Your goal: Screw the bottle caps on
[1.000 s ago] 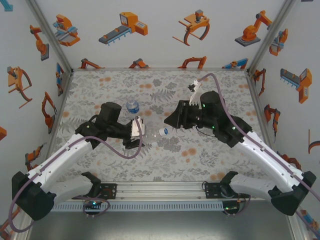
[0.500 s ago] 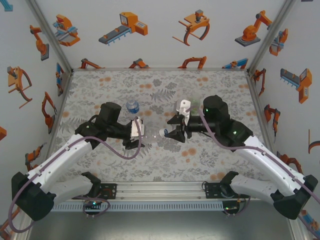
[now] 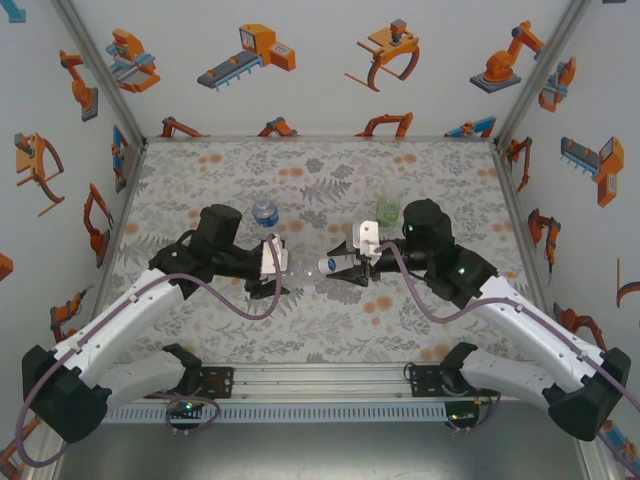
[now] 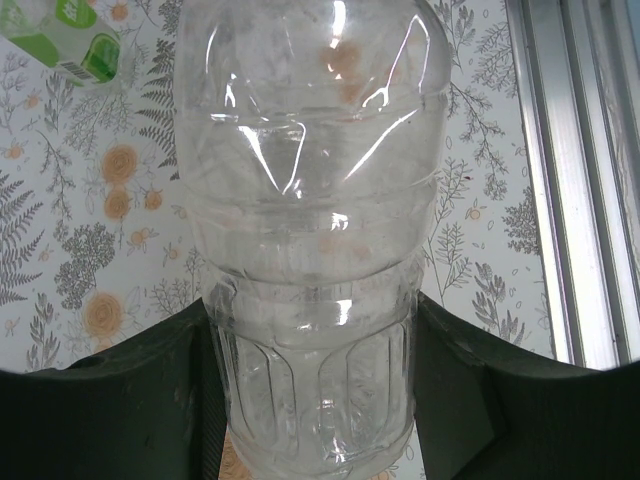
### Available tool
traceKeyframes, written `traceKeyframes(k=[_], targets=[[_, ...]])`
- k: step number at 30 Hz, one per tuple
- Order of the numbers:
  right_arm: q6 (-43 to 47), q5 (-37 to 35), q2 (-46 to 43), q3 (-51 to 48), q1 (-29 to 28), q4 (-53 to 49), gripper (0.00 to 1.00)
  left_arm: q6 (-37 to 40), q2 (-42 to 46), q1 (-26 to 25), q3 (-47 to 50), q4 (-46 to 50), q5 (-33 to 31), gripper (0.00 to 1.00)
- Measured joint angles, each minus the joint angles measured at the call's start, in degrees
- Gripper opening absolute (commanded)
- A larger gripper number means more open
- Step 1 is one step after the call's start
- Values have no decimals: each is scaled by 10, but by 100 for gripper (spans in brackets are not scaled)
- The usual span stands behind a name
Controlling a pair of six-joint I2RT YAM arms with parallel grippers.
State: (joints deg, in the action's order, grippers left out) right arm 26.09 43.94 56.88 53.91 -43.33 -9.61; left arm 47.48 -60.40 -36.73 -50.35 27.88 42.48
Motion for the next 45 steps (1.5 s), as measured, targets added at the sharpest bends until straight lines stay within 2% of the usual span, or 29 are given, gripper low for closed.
traceKeyframes(k=[5, 11, 14, 17, 19, 25, 29, 32, 36, 39, 40, 41, 45], targets=[[5, 2, 0, -2, 0, 5, 34, 0, 0, 0, 0, 0, 0, 0], [4, 2, 0, -3, 0, 5, 19, 0, 0, 0, 0, 2, 0, 0], [-32, -7, 0, -4, 0, 12, 11, 0, 0, 0, 0, 2, 0, 0], [-125, -38, 2, -5, -1, 20, 4, 0, 0, 0, 0, 2, -2, 0], [-218, -73, 5, -4, -3, 21, 0, -1, 0, 0, 0, 3, -10, 0], [-539, -189, 23, 21, -8, -36, 0, -5, 0, 1, 0, 0, -33, 0], [-729, -224, 41, 38, -7, -67, 0, -9, 0, 2, 0, 0, -45, 0], [-822, -233, 59, 45, -4, -77, 0, -12, 0, 4, 0, 4, -61, 10], [-880, -243, 75, 50, -2, -81, 0, -17, 0, 6, 0, 4, -78, 26], [-895, -250, 76, 50, -2, -83, 0, -20, 0, 6, 2, 2, -83, 44], [-896, -254, 76, 50, -2, -84, 0, -22, 1, 5, 3, -1, -84, 62], [-896, -256, 76, 52, -2, -86, 0, -23, 2, 5, 4, -3, -85, 99], [-890, -272, 83, 70, 0, -106, 0, -24, 9, 3, 6, -22, -84, 97]])
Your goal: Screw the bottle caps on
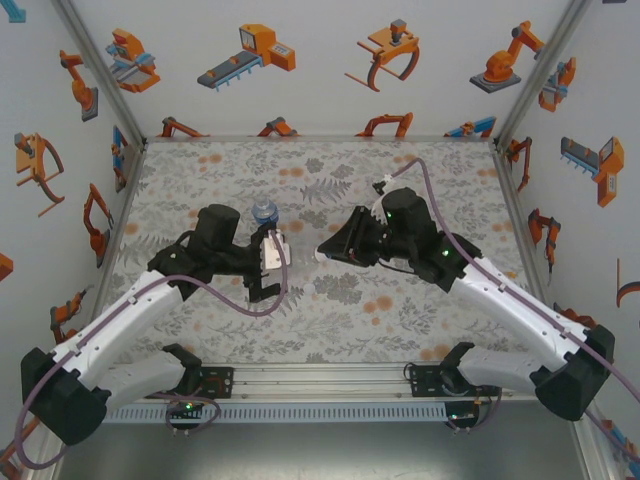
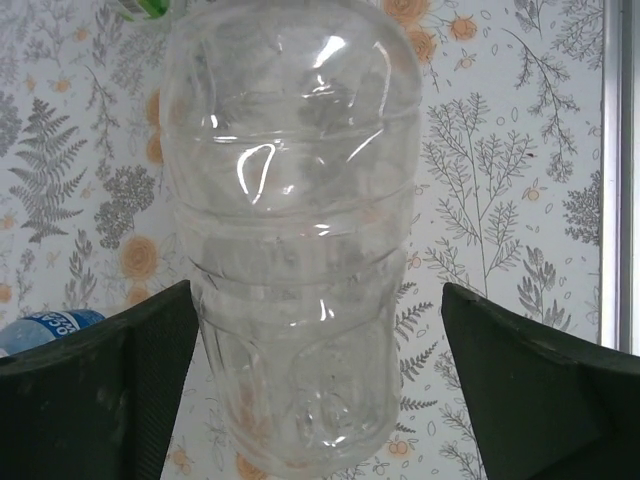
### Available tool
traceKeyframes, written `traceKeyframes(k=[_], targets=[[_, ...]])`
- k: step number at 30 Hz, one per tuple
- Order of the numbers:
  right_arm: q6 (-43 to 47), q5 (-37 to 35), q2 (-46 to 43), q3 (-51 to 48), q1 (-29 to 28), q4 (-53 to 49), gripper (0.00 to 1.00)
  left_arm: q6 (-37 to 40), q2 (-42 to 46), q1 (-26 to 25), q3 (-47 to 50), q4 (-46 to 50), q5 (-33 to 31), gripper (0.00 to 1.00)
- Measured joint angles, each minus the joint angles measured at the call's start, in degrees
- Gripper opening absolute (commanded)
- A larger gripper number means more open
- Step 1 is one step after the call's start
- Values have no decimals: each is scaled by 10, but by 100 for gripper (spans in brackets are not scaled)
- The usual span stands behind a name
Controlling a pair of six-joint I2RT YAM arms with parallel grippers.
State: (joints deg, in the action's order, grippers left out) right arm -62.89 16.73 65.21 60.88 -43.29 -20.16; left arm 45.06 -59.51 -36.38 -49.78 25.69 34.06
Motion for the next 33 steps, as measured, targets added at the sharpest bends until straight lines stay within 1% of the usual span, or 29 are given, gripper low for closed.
traceKeyframes(k=[5, 10, 13, 16, 20, 25, 29, 33], targets=[[45, -20, 15, 37, 24, -45, 0, -4, 8, 0, 0, -11, -4, 97], [131, -47, 49, 100, 62, -113, 0, -18, 13, 2, 0, -20, -21, 97], [198, -64, 92, 154, 83, -151, 0, -38, 14, 10, 0, -25, -45, 97], [263, -79, 148, 209, 102, -184, 0, -75, 14, 24, 0, -35, -77, 97], [350, -96, 247, 305, 124, -234, 0, -151, 7, 43, 0, -59, -119, 97], [439, -118, 369, 435, 138, -295, 0, -236, -40, 50, -37, -36, -158, 97], [487, -139, 444, 518, 144, -327, 0, -312, -68, 73, -79, -9, -200, 97], [515, -155, 496, 575, 153, -351, 0, -365, -70, 91, -87, 11, -240, 97]])
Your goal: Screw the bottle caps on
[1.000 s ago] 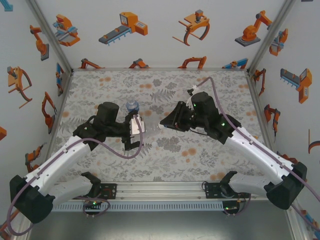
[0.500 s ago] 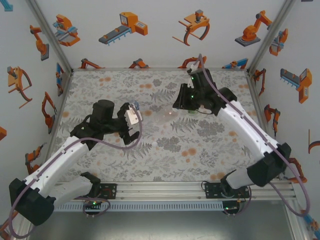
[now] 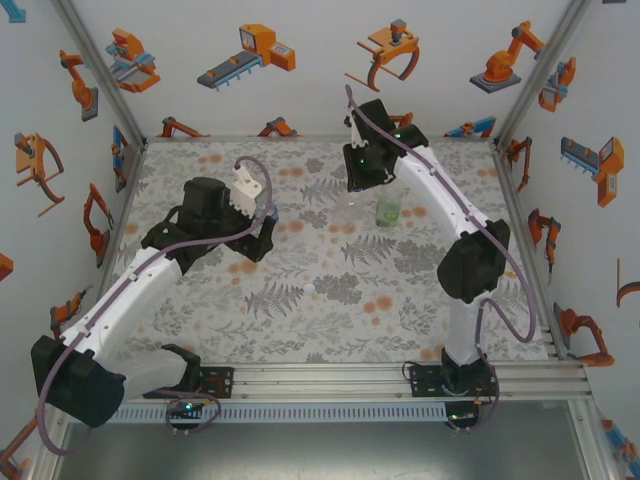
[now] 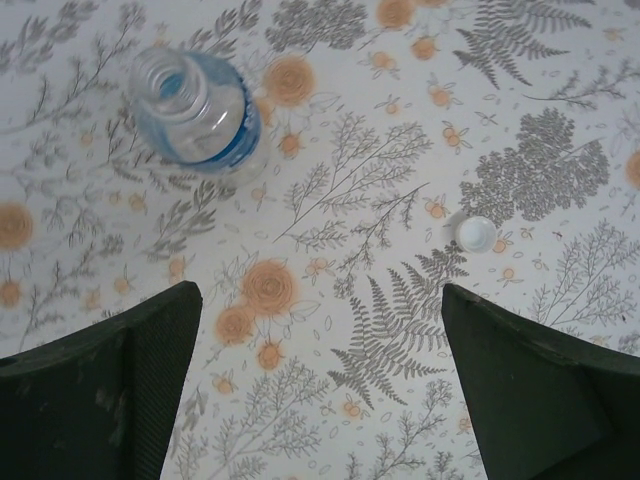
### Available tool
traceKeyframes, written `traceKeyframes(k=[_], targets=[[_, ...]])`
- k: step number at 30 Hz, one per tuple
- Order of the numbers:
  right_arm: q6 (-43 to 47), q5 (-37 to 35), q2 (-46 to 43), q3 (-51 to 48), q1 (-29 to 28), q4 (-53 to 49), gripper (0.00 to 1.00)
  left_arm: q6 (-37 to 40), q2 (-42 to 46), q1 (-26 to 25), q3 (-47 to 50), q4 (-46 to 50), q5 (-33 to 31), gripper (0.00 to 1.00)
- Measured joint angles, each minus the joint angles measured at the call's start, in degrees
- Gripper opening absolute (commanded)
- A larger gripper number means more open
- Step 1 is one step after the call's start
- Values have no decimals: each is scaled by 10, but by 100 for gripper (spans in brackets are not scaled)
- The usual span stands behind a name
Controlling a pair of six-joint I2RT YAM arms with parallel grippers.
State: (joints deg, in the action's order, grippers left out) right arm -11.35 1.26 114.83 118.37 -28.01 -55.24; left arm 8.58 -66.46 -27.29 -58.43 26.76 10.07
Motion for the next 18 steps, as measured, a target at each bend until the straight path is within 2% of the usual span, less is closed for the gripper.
traceKeyframes(k=[6, 15, 18], targets=[[23, -19, 61, 71, 12, -40, 0, -46, 9, 0, 0, 16, -38, 97], [35, -30, 76, 79, 13, -71, 16, -74, 34, 0, 5, 10, -100, 97], [35, -31, 79, 79, 13, -71, 28, -93, 30, 0, 5, 10, -121, 97]])
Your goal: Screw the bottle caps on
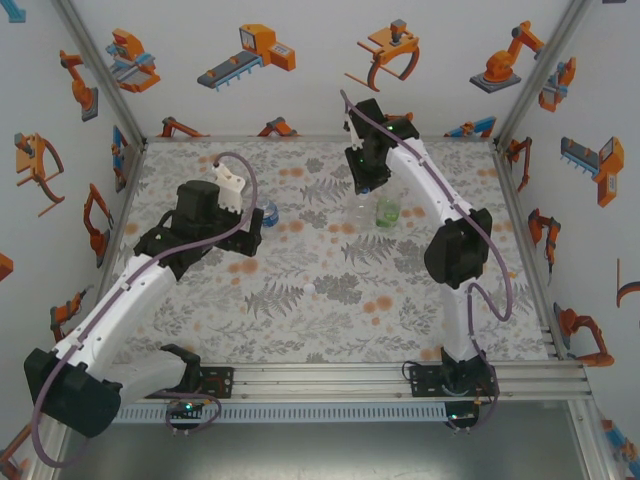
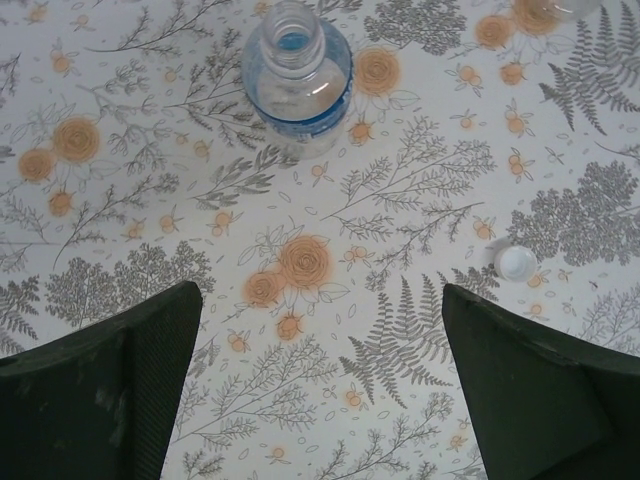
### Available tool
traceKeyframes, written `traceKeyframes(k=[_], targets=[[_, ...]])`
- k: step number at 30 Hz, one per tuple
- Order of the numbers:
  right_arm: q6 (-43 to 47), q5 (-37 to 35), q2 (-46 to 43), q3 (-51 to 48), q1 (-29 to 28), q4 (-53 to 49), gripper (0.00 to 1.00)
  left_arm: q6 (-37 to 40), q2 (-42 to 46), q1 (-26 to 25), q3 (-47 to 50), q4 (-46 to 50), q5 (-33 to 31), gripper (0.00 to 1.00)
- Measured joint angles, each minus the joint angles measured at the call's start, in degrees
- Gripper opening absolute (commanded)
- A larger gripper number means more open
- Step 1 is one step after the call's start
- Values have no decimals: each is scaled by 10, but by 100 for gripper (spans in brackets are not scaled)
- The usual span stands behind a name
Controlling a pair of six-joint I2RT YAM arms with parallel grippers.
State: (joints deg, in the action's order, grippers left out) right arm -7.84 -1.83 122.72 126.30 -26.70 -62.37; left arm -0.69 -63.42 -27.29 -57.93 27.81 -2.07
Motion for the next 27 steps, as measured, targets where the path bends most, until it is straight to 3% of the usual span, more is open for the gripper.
traceKeyframes(k=[4, 11, 20, 27], targets=[[2, 0, 2, 2, 0, 0, 43, -17, -4, 0, 0, 3, -10, 97], [3, 0, 6, 8, 0, -1, 59, -31, -21, 0, -25, 37, -20, 97], [10, 42, -13, 16, 0, 29, 97, -30, -7, 1, -26, 42, -39, 97], [-14, 116, -70, -66, -1, 111, 97, -30, 10, 4, -22, 40, -40, 97]])
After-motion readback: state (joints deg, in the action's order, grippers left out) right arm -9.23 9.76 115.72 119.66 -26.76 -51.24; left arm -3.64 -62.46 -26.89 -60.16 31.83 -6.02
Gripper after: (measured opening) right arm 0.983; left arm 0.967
